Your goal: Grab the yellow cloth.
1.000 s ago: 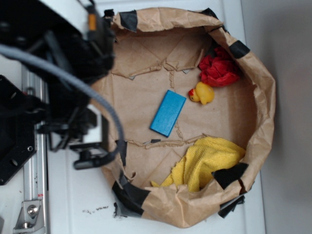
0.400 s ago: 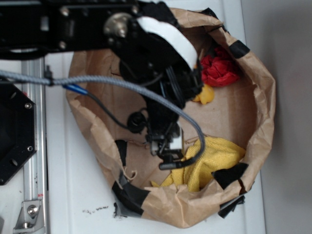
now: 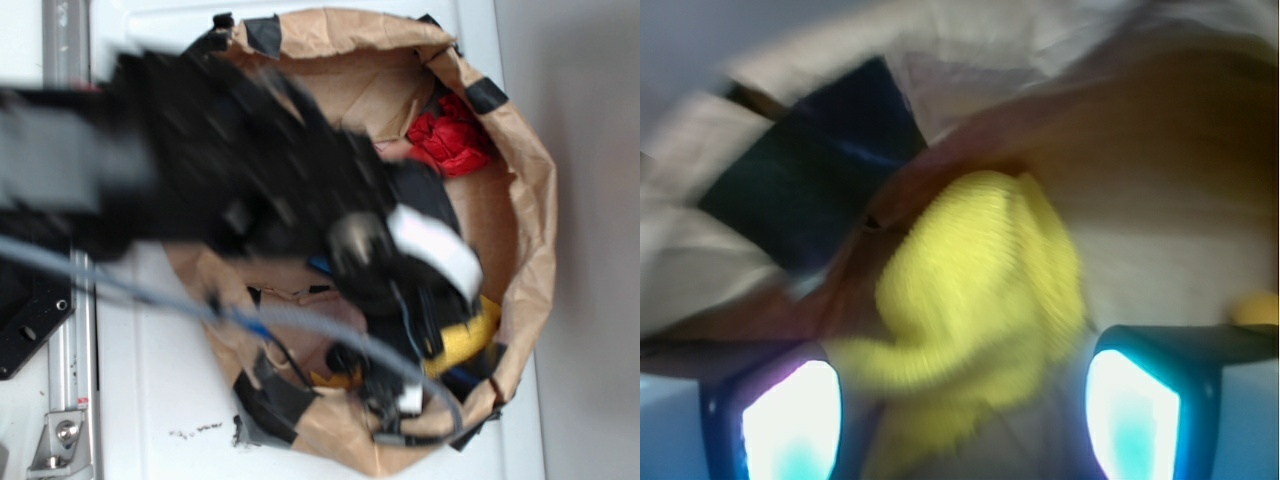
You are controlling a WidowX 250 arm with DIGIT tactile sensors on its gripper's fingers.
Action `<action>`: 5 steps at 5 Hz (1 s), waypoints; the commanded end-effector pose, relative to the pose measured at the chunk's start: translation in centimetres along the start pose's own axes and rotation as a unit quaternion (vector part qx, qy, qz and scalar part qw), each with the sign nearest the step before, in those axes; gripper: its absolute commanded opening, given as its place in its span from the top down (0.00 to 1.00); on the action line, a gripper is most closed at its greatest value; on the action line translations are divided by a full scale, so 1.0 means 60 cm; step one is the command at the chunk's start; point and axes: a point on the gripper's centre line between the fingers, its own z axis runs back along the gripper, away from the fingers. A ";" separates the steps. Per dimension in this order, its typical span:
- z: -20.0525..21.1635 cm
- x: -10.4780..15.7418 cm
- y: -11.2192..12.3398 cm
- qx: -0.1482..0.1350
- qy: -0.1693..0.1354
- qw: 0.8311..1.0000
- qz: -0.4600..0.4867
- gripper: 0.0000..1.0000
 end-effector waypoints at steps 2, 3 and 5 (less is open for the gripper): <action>-0.054 0.010 -0.013 0.036 -0.049 0.996 -0.059 1.00; -0.046 0.003 -0.001 0.064 -0.053 0.995 -0.055 1.00; -0.005 0.003 0.042 0.075 -0.079 0.994 -0.020 1.00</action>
